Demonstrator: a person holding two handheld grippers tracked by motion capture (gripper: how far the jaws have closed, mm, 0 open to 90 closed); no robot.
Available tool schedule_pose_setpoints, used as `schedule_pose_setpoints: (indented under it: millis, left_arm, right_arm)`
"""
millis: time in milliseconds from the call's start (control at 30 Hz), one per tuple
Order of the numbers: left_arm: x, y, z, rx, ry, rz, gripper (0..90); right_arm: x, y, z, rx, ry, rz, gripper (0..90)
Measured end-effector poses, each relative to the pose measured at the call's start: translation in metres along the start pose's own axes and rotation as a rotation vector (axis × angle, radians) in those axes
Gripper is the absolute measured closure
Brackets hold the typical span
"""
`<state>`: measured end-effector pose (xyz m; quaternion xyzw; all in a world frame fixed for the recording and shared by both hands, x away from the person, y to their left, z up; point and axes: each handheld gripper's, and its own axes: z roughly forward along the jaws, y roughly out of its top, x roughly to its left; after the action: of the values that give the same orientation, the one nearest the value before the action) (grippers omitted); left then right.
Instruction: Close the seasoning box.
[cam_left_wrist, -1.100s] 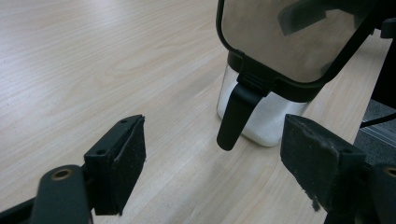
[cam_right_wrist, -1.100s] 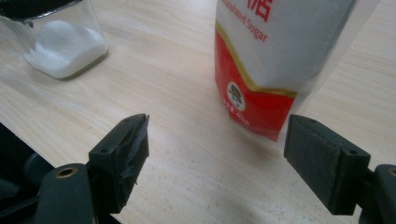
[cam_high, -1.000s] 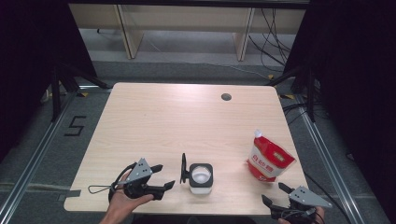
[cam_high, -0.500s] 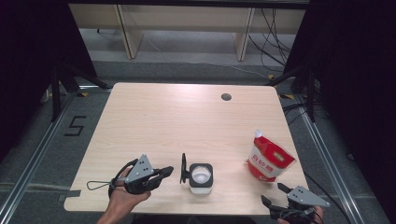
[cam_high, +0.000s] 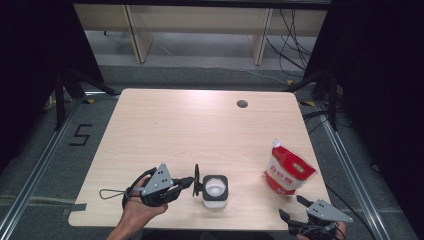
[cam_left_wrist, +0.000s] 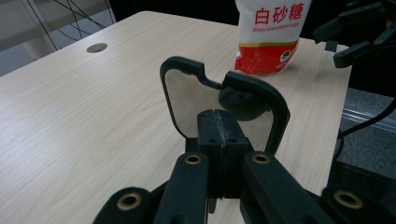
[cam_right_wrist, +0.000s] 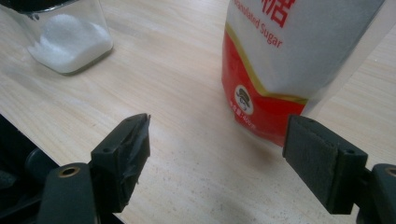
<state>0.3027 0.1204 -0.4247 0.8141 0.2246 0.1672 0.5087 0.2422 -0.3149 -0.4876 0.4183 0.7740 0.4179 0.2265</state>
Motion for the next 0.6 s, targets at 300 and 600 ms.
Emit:
schedule_pose_setpoints:
  millis: [300,600]
  left_arm:
    - [0.002,0.006,0.005,0.021,0.0,0.03,89.2]
    - [-0.001,0.006,0.021,0.046,-0.024,0.038,89.1]
  right_arm:
    - [0.0,0.0,0.0,0.0,0.002,0.001,24.0]
    - [0.0,0.0,0.0,-0.001,0.0,0.008,24.1]
